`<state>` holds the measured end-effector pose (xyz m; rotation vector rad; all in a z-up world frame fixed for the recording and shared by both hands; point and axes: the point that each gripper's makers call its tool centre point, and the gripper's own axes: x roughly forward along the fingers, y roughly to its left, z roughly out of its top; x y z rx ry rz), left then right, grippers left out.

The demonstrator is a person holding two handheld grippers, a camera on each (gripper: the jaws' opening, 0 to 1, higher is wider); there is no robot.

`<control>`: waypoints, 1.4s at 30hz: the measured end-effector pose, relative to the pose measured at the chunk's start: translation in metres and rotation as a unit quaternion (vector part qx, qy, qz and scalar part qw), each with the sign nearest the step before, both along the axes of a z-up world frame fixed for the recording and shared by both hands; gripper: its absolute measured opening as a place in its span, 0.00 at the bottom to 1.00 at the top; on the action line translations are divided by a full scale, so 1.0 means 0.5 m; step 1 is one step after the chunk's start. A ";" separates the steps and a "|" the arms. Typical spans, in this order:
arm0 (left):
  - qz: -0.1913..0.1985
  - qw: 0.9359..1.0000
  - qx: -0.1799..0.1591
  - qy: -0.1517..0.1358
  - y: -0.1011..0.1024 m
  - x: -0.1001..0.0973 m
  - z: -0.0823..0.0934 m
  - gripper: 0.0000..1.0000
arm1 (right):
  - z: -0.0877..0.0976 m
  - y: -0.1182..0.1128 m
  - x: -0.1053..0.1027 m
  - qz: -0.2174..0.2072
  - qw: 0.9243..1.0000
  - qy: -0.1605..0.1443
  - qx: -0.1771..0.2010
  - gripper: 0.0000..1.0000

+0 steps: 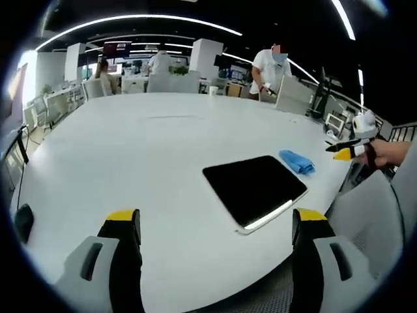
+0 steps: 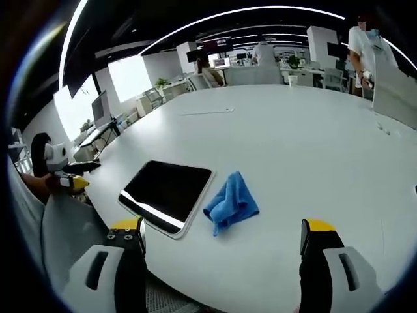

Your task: Wipe the mirror surface with the cleaning cloth until all visible marks leave the cleaned area.

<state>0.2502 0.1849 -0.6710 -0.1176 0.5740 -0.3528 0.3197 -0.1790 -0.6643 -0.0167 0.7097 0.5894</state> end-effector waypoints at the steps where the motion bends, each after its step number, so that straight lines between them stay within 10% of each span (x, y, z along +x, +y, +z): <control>1: 0.002 1.000 0.003 -0.001 0.003 -0.002 -0.003 0.96 | 0.001 0.001 -0.001 0.001 1.000 0.000 -0.001 0.98; 26: 0.011 1.000 -0.015 -0.007 -0.014 0.004 0.015 0.99 | 0.080 0.077 0.101 -0.003 0.999 0.006 -0.034 0.91; 42: -0.009 1.000 0.026 -0.007 -0.015 0.000 -0.006 0.98 | -0.062 0.098 0.139 0.006 0.990 0.097 -0.104 0.49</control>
